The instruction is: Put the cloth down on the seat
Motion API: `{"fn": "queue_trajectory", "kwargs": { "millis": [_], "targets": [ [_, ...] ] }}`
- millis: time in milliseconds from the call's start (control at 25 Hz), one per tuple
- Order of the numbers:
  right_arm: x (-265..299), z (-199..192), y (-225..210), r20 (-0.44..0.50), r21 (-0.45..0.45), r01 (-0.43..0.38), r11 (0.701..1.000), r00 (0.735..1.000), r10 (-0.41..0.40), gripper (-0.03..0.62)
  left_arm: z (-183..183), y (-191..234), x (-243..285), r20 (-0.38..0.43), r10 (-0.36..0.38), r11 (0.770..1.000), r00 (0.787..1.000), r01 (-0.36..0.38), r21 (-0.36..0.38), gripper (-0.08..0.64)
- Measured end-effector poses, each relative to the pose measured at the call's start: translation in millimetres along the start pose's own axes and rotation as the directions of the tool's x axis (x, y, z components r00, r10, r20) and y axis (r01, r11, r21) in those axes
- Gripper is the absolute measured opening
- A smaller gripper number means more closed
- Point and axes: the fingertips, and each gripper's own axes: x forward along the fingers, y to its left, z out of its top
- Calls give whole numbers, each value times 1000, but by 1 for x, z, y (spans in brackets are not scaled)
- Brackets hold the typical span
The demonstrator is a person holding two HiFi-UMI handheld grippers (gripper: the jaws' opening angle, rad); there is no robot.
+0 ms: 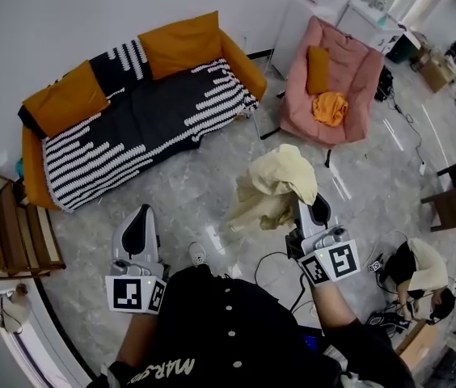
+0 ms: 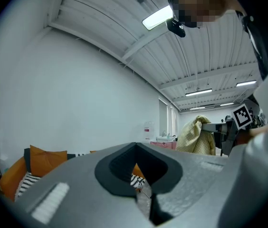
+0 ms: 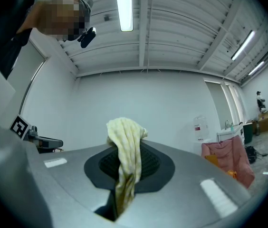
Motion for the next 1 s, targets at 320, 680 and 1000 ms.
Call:
{"fn": "queue_trajectory", "kwargs": {
  "millis": [320, 680, 1000],
  "targets": [
    [54, 1, 0, 19, -12, 21, 1000, 1000, -21, 49, 6, 42, 39, 12, -17, 1000, 1000, 17, 6, 0],
    [113, 1, 5, 44, -10, 41, 999, 998, -40, 49, 14, 90, 80, 30, -39, 999, 999, 38, 15, 0],
    [140, -12, 18, 3, -16, 36, 999, 999, -36, 49, 0, 114, 94, 0, -44, 999, 999, 44, -15, 0]
  ]
}}
